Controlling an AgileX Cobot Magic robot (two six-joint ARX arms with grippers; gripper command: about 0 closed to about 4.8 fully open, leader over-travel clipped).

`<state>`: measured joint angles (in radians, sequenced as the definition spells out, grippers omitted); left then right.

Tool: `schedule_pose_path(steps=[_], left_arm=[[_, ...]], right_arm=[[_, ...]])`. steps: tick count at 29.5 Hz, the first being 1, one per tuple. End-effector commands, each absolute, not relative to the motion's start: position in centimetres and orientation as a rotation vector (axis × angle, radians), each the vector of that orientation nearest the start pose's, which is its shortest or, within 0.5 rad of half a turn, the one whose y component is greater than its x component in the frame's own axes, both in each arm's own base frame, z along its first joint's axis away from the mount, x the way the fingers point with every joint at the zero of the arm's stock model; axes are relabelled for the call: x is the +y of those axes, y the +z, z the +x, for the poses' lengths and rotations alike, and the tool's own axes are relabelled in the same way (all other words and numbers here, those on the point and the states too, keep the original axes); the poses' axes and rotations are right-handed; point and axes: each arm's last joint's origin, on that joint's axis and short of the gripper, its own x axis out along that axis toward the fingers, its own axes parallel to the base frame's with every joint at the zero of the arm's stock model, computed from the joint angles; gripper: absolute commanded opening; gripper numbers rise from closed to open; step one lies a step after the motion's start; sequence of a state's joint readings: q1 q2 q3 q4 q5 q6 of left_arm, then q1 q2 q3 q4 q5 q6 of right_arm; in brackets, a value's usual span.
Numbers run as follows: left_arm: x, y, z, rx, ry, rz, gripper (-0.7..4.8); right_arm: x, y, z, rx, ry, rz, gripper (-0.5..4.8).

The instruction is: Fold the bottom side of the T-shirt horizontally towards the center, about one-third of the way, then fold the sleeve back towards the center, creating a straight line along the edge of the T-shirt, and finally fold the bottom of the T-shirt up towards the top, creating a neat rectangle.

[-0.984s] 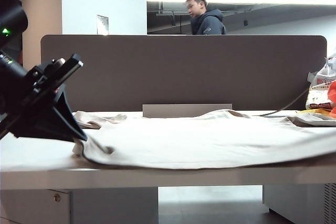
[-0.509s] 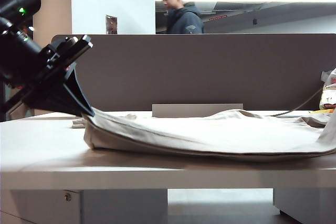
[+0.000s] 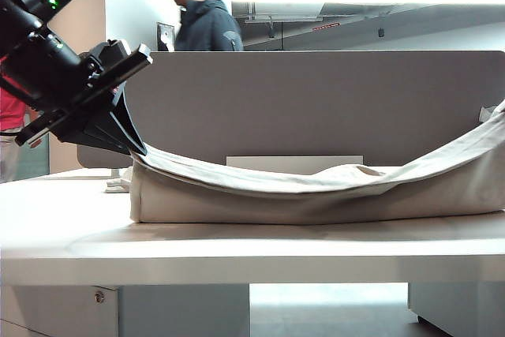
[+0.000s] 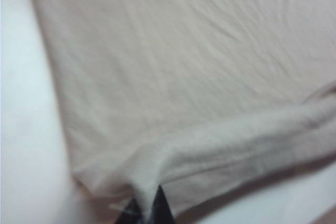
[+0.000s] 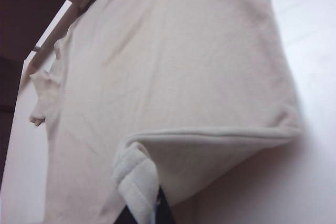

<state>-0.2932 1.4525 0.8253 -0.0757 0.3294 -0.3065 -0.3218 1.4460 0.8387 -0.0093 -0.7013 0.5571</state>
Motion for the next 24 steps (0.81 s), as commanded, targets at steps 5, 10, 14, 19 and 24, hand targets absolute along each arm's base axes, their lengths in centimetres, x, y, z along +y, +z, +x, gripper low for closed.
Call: schedule_pose_path(steps=[5, 10, 14, 19, 24], left_arm=[[-10.0, 22.3, 30.8, 0.742, -0.476, -0.274, -0.06], [-9.8, 22.1, 32.7, 0.743, -0.457, -0.272, -0.06], [-9.3, 22.2, 34.0, 0.729, -0.425, -0.261, -0.06], [-8.3, 22.4, 35.9, 0.713, -0.397, -0.277, -0.06], [-8.2, 22.3, 37.5, 0.710, -0.395, -0.272, -0.06]], right_arm=[[-7.8, 21.9, 30.4, 0.668, 0.211, 0.850, -0.07], [-8.0, 20.8, 31.7, 0.696, 0.207, 0.859, -0.07], [-8.3, 20.4, 32.7, 0.682, 0.213, 0.850, -0.07], [-8.5, 20.3, 34.6, 0.683, 0.226, 0.847, -0.07], [-8.6, 20.4, 36.5, 0.677, 0.236, 0.837, -0.07]])
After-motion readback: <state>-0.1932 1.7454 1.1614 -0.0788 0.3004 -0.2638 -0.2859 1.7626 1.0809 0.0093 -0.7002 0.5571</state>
